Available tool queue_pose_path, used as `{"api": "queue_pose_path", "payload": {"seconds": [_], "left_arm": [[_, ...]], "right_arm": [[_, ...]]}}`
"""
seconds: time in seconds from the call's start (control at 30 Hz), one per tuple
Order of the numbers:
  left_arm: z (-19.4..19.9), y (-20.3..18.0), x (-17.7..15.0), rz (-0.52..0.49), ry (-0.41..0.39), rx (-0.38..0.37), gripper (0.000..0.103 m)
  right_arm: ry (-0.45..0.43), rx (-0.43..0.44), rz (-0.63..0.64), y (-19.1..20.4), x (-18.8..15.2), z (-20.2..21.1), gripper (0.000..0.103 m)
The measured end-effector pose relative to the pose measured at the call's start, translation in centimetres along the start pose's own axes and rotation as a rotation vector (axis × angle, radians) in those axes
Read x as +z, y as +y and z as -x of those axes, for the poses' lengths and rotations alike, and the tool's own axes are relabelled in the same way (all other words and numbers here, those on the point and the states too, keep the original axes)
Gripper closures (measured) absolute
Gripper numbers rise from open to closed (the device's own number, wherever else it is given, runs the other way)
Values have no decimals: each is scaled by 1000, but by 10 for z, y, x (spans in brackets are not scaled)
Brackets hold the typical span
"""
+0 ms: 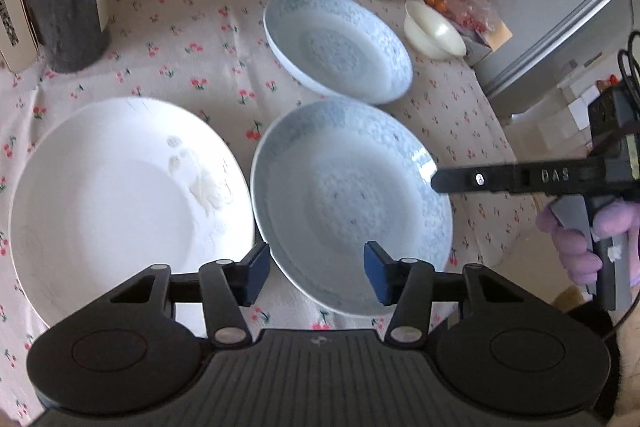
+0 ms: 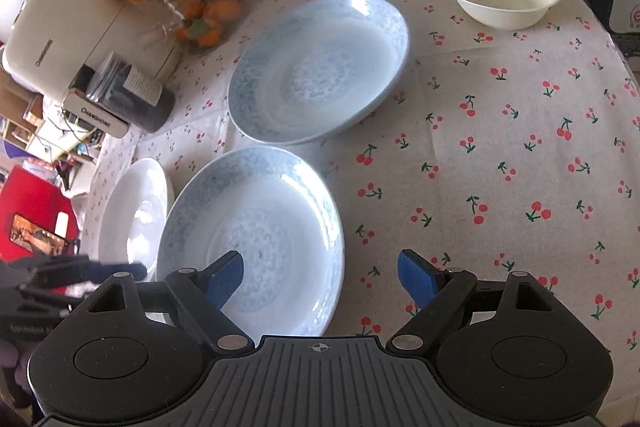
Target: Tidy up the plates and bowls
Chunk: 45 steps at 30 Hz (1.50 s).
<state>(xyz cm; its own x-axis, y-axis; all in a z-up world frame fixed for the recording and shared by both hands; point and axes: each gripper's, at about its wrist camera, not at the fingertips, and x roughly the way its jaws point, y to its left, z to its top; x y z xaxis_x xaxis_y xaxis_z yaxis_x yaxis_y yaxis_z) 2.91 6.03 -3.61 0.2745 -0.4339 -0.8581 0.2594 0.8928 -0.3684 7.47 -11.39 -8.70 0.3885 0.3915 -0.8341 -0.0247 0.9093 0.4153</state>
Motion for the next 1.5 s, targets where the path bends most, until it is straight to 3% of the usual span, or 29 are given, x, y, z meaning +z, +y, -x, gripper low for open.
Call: {"api": "queue_pose_path", "payload": {"seconds": [0.23,0.5,0.57,0.87,1.1,1.5], "left_arm": [[-12,-4,-5,15,43,39,64],[-18,-4,-9,36,44,70,72],[-19,-4,-10,53,35,72,72],[-24,7,-14,146,22,62,83],[-18,3,-14,89,-3,91,86],[-7,-1,-13,64,-43,74,85]], "right_arm": [[-2,8,8,4,-2,-7,20],[-8,-6,16,6,-5,-17,49],[-27,-16,15,6,-6,-19,63],[-69,-32,12,1,-6,-26,84],[-68,-46,49,6,-6,-17,87],[-97,-17,52,8,-4,5,87]]}}
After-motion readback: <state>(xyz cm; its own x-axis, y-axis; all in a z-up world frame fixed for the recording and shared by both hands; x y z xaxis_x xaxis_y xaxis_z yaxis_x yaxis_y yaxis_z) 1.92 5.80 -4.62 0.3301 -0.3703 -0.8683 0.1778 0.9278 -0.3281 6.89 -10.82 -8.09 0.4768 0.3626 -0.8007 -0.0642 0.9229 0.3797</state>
